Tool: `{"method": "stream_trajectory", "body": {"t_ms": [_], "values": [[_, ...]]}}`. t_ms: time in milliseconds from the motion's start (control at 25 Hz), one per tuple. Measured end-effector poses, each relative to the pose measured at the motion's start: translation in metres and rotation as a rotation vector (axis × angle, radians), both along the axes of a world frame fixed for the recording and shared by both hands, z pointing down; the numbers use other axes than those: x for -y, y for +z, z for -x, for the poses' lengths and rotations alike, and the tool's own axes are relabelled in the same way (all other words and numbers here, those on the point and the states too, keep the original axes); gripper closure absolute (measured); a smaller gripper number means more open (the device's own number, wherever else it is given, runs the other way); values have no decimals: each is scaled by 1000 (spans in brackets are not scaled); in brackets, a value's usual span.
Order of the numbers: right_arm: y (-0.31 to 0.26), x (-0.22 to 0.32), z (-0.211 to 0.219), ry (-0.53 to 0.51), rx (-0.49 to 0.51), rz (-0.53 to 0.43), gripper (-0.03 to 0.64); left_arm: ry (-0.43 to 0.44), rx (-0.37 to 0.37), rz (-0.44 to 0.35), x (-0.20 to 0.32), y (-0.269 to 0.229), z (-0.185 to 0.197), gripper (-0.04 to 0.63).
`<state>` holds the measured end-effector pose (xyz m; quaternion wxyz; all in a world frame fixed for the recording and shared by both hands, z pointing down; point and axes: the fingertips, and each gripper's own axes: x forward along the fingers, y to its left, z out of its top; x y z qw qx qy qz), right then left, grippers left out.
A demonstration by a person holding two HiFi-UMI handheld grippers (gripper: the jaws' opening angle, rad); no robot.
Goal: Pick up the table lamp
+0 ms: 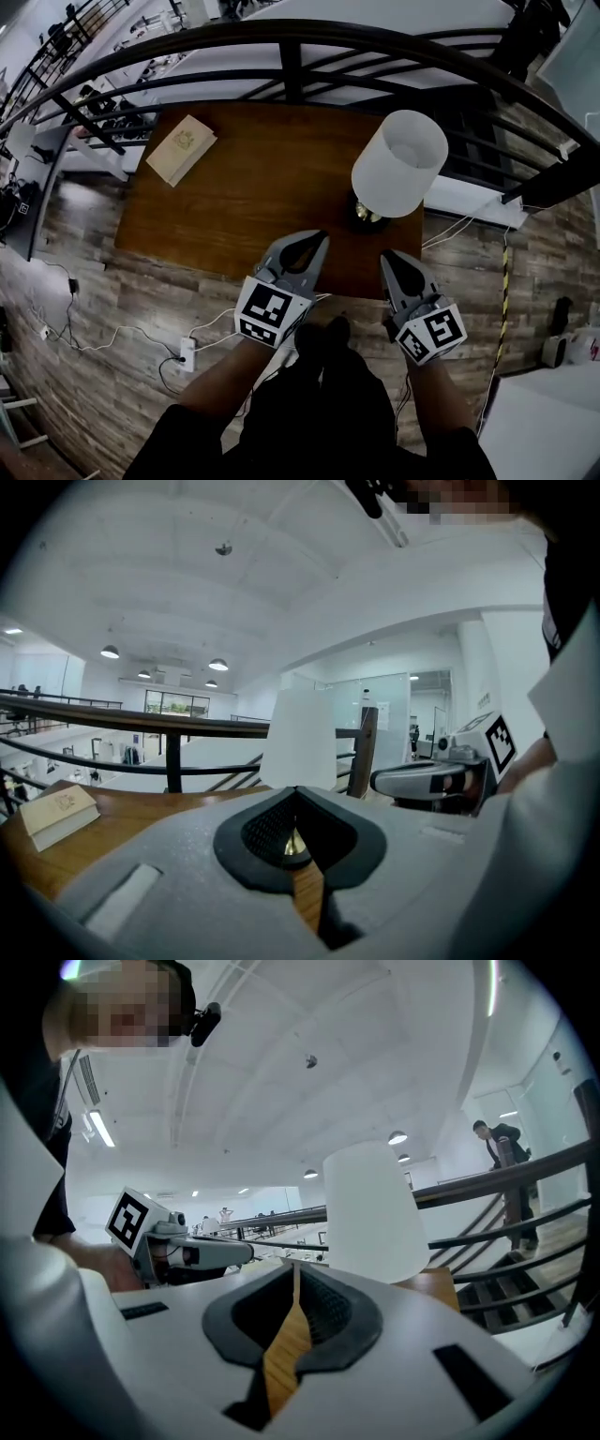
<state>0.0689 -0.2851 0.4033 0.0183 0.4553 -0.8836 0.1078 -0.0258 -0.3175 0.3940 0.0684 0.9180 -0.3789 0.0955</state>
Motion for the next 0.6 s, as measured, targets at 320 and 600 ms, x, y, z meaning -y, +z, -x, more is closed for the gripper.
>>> {"method": "stream_trajectory", "body": {"t_ms": [320, 600], "values": [[41, 43, -2, 59, -51, 18, 598, -65, 16, 74, 38, 58, 6, 588], [71, 72, -22, 116, -94, -55, 595, -91, 24, -6, 57, 75, -17, 588]]}}
